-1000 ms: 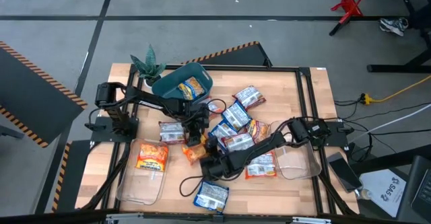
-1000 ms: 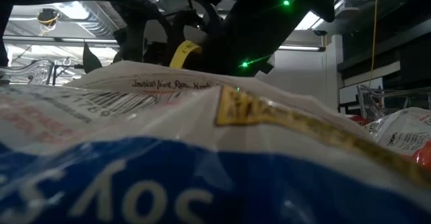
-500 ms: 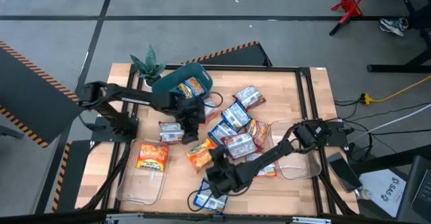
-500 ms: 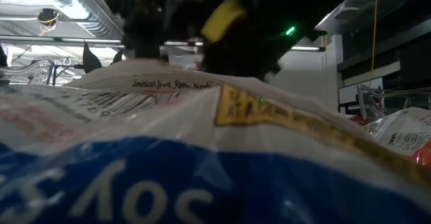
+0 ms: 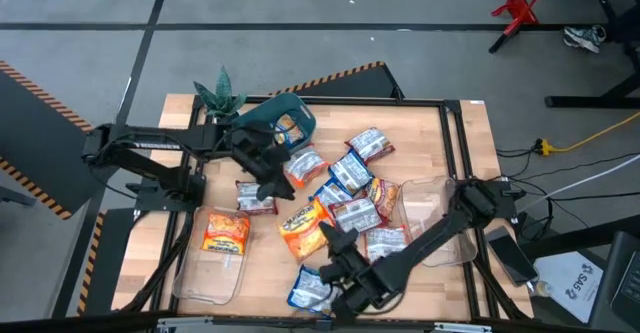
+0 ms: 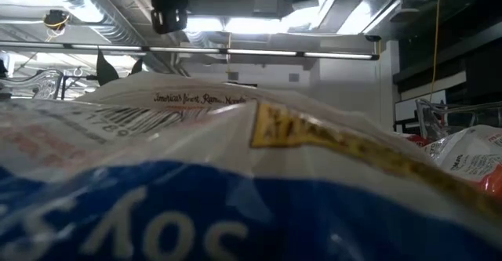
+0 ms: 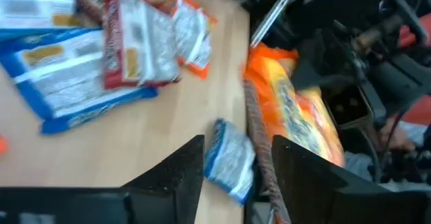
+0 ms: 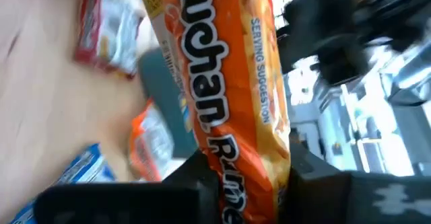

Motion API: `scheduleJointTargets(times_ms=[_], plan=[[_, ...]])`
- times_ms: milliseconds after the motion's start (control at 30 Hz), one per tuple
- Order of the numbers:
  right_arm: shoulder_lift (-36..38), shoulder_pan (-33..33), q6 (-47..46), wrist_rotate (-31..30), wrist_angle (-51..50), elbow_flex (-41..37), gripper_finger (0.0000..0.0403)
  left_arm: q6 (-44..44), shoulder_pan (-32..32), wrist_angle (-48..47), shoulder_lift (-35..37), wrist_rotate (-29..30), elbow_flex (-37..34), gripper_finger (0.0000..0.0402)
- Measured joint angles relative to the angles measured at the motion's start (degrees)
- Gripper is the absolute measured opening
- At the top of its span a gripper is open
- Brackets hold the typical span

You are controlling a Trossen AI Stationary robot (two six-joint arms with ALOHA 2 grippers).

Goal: Sort Maruchan noodles
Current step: Put the orange noodle pack into the left transparent bin

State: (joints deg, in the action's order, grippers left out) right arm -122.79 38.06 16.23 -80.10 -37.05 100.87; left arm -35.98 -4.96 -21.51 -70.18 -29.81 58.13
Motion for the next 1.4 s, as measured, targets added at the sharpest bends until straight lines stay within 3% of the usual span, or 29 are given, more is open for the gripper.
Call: scheduleJointTargets(times_ms=[200,400,767,1067,1400], plan=[[0.47,2.51,6.52,-3.28,-0.55,3.34,0.0060,-10.43,4.15,9.09,-1.23,-3.81,0.07,0.0213],[0.51,3.81,9.69,-4.80,-0.12,3.59,0.0060,-14.88,8.53,12.49,-1.70,-2.04,0.05,0.0236],[0.51,3.76,12.52,-5.40,0.93,3.55,0.0060,-16.55,12.71,15.24,-1.93,2.74,0.07,0.0239],[0.51,2.67,23.01,-4.81,7.16,3.55,0.0060,-18.85,12.69,16.21,-1.93,3.36,0.07,0.0237],[0.49,2.07,25.05,-6.54,7.47,3.55,0.0060,-18.97,13.68,16.53,-1.93,2.36,0.07,0.0236]])
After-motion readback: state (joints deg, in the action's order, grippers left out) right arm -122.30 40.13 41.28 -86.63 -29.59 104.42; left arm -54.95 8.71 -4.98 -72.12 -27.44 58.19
